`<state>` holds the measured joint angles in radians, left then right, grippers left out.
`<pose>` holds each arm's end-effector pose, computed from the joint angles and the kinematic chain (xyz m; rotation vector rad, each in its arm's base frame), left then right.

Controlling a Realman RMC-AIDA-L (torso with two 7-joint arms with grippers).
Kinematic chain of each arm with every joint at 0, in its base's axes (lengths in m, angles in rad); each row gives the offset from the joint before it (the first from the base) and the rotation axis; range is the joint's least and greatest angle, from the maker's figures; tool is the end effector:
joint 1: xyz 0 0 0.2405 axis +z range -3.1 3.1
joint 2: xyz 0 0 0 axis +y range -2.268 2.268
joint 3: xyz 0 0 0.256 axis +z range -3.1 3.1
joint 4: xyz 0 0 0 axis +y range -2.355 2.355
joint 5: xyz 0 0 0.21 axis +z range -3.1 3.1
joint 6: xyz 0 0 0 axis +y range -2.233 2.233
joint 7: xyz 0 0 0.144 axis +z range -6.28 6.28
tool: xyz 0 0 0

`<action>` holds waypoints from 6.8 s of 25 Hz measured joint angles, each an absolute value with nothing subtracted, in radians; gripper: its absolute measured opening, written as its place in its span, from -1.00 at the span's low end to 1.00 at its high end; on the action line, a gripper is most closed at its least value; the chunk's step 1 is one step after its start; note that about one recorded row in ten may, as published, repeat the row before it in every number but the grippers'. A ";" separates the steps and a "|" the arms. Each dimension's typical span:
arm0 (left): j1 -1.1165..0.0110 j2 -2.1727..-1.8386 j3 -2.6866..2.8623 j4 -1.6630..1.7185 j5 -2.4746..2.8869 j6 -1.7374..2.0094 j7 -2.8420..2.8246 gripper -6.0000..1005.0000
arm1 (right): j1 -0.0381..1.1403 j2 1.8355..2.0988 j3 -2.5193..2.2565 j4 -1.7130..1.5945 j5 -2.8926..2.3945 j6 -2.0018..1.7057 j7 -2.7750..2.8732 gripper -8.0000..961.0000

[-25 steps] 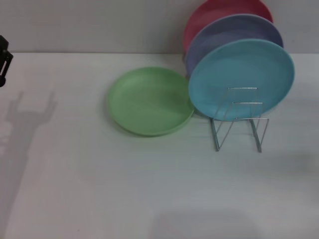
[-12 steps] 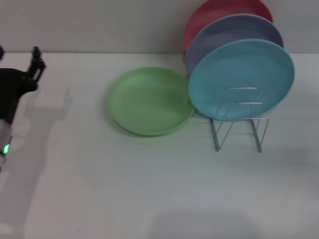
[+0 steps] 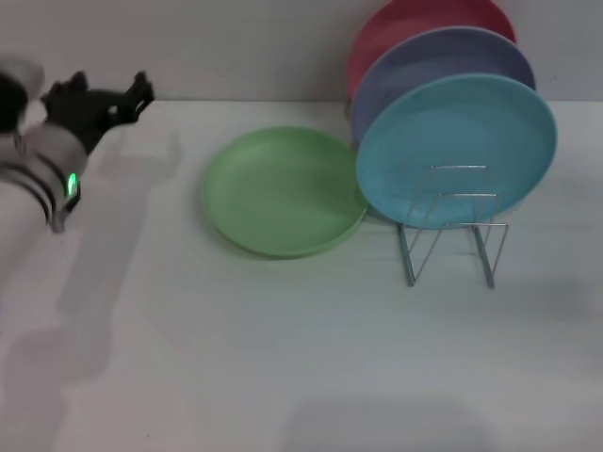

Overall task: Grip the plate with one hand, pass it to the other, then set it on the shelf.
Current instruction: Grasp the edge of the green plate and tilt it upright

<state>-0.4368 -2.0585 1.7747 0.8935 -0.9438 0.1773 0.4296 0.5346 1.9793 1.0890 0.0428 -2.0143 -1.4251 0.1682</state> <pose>-0.2371 0.4216 -0.0102 -1.7032 -0.8055 -0.5249 0.3476 0.3482 0.1227 -1.0303 0.3478 0.8015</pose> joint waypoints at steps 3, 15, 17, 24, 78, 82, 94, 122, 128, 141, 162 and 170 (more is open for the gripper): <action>-0.424 -2.059 1.647 1.029 -0.943 -0.112 0.459 0.57 | 0.530 1.983 1.089 0.043 -2.014 -1.425 0.169 0.18; -0.480 -2.058 1.324 1.145 -0.936 -0.758 0.454 0.55 | 0.529 1.985 1.089 0.043 -2.013 -1.425 0.169 0.18; -0.544 -2.059 1.270 1.134 -0.808 -0.913 0.363 0.55 | 0.532 1.985 1.089 0.043 -2.013 -1.425 0.169 0.18; -0.621 -2.064 1.278 1.109 -0.644 -0.990 0.231 0.54 | 0.538 1.983 1.089 0.043 -2.012 -1.425 0.168 0.18; -0.881 -2.074 1.348 0.609 -0.630 -0.752 0.235 0.08 | 0.523 1.984 1.089 0.048 -2.013 -1.444 0.175 0.18; -0.889 -2.074 1.349 0.591 -0.630 -0.751 0.235 0.00 | 0.523 1.985 1.089 0.048 -2.014 -1.452 0.175 0.18; -0.912 -2.074 1.350 0.560 -0.630 -0.742 0.236 -0.17 | 0.523 1.985 1.089 0.047 -2.014 -1.455 0.175 0.18; -0.919 -2.074 1.351 0.546 -0.618 -0.747 0.236 -0.62 | 0.527 1.982 1.089 0.043 -2.014 -1.456 0.175 0.18; -0.919 -2.074 1.351 0.546 -0.617 -0.750 0.236 -0.67 | 0.525 1.982 1.089 0.043 -2.014 -1.456 0.175 0.18; -0.917 -2.067 1.342 0.579 -0.617 -0.799 0.236 -0.75 | 0.523 1.980 1.089 0.041 -2.014 -1.456 0.175 0.18; -0.826 -2.055 1.210 0.699 -0.501 -0.792 0.236 -0.89 | 0.529 1.978 1.089 0.041 -2.014 -1.456 0.172 0.18; -0.754 -2.056 1.102 0.778 -0.554 -0.791 0.323 -0.91 | 0.537 1.975 1.089 0.041 -2.014 -1.448 0.169 0.18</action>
<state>-0.7540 -2.0563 1.1016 0.7779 -0.5540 -0.7910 0.3226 0.5367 1.9754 1.0891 0.0414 -2.0140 -1.4481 0.1687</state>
